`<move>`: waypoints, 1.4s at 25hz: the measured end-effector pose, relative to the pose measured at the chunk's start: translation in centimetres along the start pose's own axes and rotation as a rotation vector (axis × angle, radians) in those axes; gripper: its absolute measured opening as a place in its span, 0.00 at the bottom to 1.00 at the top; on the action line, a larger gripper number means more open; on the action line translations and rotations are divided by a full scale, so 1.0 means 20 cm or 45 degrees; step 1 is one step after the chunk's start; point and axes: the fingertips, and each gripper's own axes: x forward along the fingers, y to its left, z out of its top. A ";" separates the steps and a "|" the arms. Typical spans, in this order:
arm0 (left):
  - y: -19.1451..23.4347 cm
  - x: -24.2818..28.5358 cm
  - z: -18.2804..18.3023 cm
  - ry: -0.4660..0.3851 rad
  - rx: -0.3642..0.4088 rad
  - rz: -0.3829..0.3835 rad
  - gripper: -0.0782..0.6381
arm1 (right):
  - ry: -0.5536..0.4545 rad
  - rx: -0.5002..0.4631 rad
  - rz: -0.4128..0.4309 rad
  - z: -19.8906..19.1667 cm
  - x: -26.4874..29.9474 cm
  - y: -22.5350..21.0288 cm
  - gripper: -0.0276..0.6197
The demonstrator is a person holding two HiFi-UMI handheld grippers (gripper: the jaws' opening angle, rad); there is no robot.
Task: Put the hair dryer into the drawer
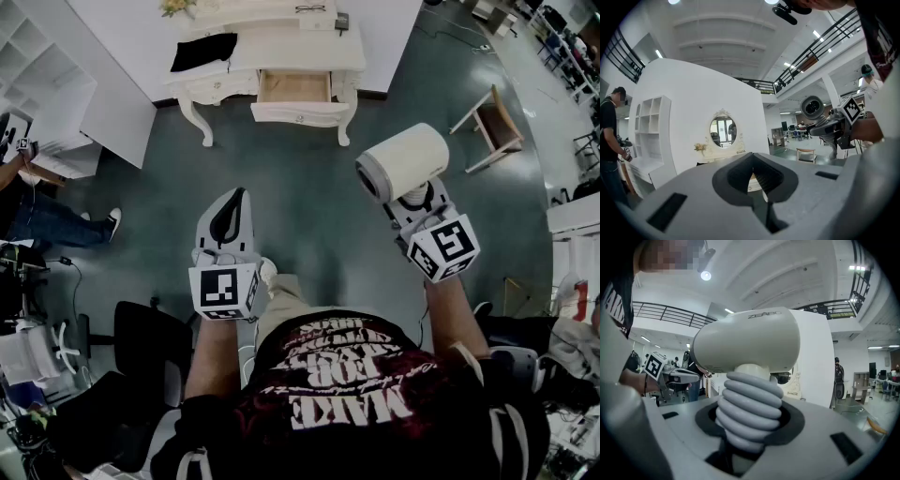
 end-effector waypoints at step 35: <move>0.54 0.15 0.03 -0.081 0.041 -0.260 0.12 | -0.039 0.034 -0.203 0.19 0.30 0.34 0.32</move>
